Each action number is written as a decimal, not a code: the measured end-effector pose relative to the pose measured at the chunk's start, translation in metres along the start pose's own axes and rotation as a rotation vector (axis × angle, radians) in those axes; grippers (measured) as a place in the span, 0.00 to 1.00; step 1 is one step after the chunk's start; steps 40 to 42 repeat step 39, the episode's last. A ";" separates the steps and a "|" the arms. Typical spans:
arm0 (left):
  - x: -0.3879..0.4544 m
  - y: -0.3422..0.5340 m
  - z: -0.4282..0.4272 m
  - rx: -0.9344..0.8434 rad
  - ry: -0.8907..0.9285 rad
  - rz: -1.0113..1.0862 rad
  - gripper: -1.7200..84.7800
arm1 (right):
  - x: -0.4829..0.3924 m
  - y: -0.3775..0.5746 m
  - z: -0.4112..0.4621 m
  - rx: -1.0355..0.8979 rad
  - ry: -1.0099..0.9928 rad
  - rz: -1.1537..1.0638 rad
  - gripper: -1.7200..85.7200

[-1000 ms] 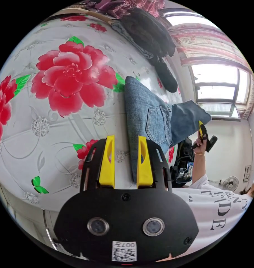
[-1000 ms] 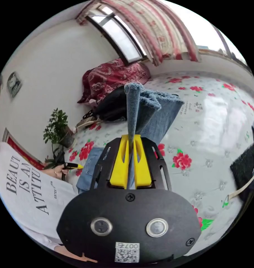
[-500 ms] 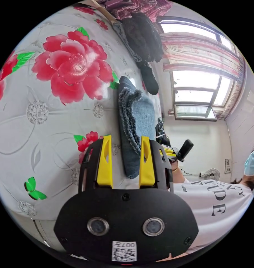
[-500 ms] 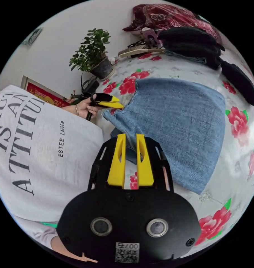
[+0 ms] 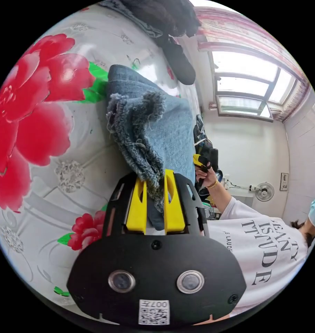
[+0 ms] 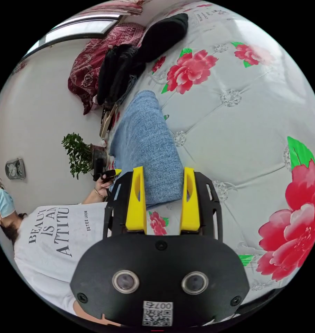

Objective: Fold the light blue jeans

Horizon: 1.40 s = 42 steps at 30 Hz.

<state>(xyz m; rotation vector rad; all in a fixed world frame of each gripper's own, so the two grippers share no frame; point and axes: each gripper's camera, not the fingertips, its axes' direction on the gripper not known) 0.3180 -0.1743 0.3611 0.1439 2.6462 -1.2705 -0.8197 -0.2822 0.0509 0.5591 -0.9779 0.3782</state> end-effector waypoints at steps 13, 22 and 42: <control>0.183 -0.118 -0.107 0.241 -0.023 0.513 0.08 | -0.232 -0.125 -0.097 0.281 -0.152 -0.452 0.06; 0.222 -0.226 -0.203 0.618 -0.452 0.302 0.14 | -0.356 -0.271 -0.055 0.466 0.111 -0.437 0.07; 0.120 0.097 0.262 -0.215 -0.851 0.410 0.09 | -0.169 0.154 0.125 -0.405 0.956 -0.263 0.09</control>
